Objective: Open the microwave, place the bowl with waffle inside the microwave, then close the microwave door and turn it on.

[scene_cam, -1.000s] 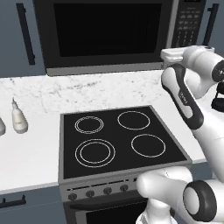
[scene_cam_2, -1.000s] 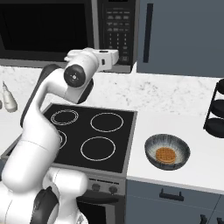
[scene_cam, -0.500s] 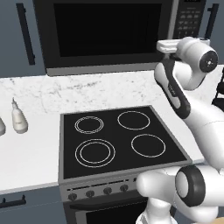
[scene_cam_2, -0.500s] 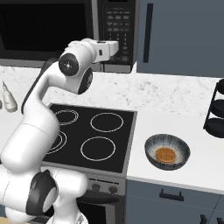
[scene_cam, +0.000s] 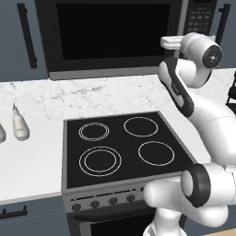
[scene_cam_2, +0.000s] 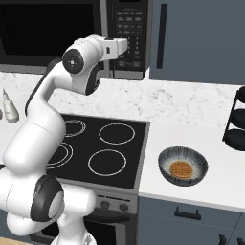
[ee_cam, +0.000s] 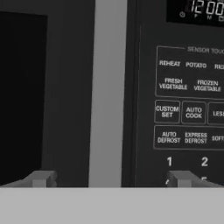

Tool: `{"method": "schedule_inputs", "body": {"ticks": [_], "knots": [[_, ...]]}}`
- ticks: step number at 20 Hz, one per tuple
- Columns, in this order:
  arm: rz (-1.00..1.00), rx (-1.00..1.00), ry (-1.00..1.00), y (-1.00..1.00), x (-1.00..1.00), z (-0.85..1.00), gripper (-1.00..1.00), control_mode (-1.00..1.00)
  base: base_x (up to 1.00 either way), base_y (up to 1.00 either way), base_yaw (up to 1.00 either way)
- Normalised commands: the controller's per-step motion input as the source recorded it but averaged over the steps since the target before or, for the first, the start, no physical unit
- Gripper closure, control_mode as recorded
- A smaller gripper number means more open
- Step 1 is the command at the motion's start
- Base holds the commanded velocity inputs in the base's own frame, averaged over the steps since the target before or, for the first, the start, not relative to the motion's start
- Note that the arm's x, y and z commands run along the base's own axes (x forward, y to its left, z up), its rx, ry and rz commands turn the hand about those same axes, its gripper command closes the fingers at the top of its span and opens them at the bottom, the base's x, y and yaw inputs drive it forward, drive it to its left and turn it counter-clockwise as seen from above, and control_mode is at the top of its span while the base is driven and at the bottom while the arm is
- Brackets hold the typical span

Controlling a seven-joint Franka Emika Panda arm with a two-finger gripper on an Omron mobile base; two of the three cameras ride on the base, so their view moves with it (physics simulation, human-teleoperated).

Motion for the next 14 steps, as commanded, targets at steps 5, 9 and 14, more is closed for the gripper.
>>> {"method": "schedule_inputs", "body": {"ticks": [5, 9, 14], "knots": [[0.00, 0.00, 0.00, 0.00, 0.13, 0.00, -1.00, -1.00, 0.00, 0.00, 0.00], [0.00, 0.00, 0.00, 0.00, 0.00, 0.00, -1.00, -1.00, 0.00, 0.00, 0.00], [0.00, 0.00, 0.00, 0.00, 0.00, 0.00, 1.00, -1.00, 0.00, 0.00, 0.00]]}}
